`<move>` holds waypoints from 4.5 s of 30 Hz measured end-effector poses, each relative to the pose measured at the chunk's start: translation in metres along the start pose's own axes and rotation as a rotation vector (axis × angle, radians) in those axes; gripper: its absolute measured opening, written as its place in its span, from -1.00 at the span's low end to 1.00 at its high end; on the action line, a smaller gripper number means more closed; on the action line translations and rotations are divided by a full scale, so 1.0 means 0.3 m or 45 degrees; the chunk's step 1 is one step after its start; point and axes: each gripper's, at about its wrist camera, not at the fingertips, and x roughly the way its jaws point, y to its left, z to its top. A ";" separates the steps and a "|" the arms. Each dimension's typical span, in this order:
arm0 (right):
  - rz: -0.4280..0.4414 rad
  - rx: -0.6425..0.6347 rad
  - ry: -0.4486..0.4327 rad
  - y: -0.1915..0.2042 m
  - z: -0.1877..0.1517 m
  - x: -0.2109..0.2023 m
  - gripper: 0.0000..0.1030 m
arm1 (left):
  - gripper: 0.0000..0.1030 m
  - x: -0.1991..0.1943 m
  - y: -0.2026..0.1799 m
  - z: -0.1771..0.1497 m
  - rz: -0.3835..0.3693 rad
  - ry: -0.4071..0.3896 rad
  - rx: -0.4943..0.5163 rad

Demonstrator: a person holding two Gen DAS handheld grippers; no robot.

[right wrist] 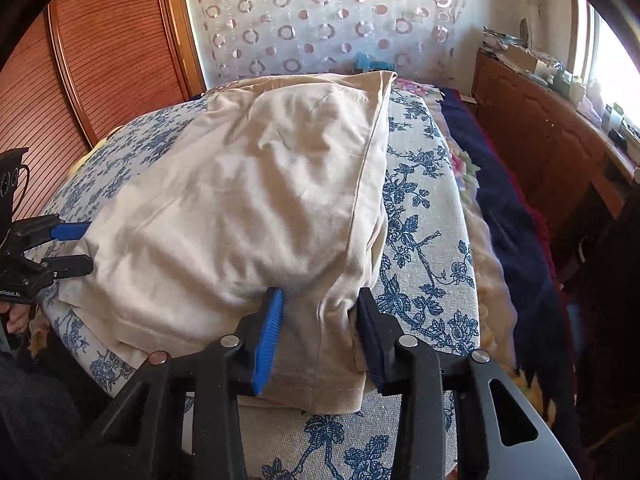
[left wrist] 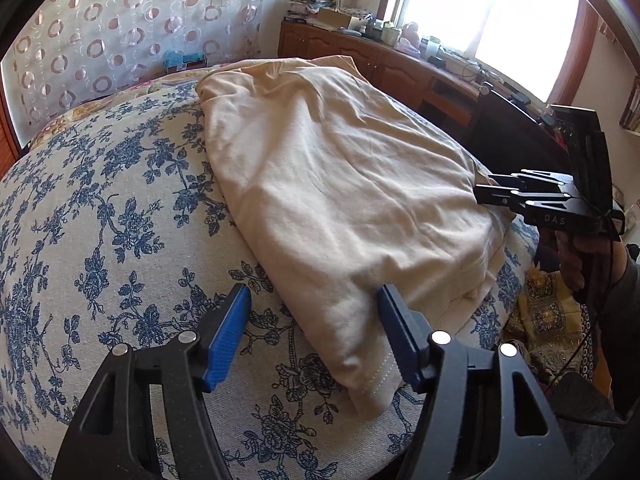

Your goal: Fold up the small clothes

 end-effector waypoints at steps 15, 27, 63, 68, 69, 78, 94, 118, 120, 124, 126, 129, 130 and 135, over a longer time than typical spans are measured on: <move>0.117 0.004 -0.250 0.026 0.119 -0.199 -0.88 | -0.88 -0.151 -0.042 0.091 -0.092 -0.172 0.056; 0.144 -0.100 -0.780 0.089 0.506 -0.742 -0.89 | -0.89 -0.734 0.002 0.530 -0.087 -0.644 0.074; 0.137 -0.198 -0.331 0.171 0.428 -0.363 -0.93 | -0.89 -0.340 0.153 0.237 -0.003 -0.280 -0.048; 0.143 -0.181 -0.309 0.097 0.516 -0.289 -0.93 | -0.89 -0.282 0.231 0.316 -0.003 -0.275 -0.085; 0.138 -0.178 -0.313 0.078 0.544 -0.270 -0.93 | -0.89 -0.274 0.251 0.338 0.001 -0.281 -0.096; 0.037 -0.032 -0.123 -0.014 0.842 0.164 -0.68 | -0.45 -0.009 0.443 0.553 0.159 -0.146 -0.119; 0.299 -0.339 -0.065 0.137 0.733 0.109 0.02 | 0.19 0.077 0.432 0.357 0.108 -0.010 -0.065; 0.117 -0.459 -0.016 0.168 0.881 0.246 -0.93 | 0.19 0.179 0.584 0.548 0.363 -0.154 -0.242; 0.029 -0.386 -0.046 0.142 0.911 0.260 -0.68 | 0.19 0.184 0.606 0.546 0.380 -0.144 -0.262; -0.009 -0.280 -0.078 0.097 0.938 0.244 -0.35 | 0.19 0.185 0.629 0.538 0.379 -0.128 -0.282; -0.015 -0.274 -0.076 0.089 0.926 0.221 -0.34 | 0.19 0.176 0.629 0.530 0.363 -0.131 -0.280; 0.011 -0.248 -0.063 0.063 0.890 0.182 -0.11 | 0.19 0.161 0.617 0.521 0.324 -0.140 -0.278; 0.022 -0.242 -0.058 0.061 0.873 0.170 -0.03 | 0.19 0.152 0.611 0.517 0.308 -0.147 -0.274; 0.079 -0.237 0.061 0.018 0.811 0.182 0.01 | 0.19 0.137 0.573 0.514 0.275 -0.154 -0.242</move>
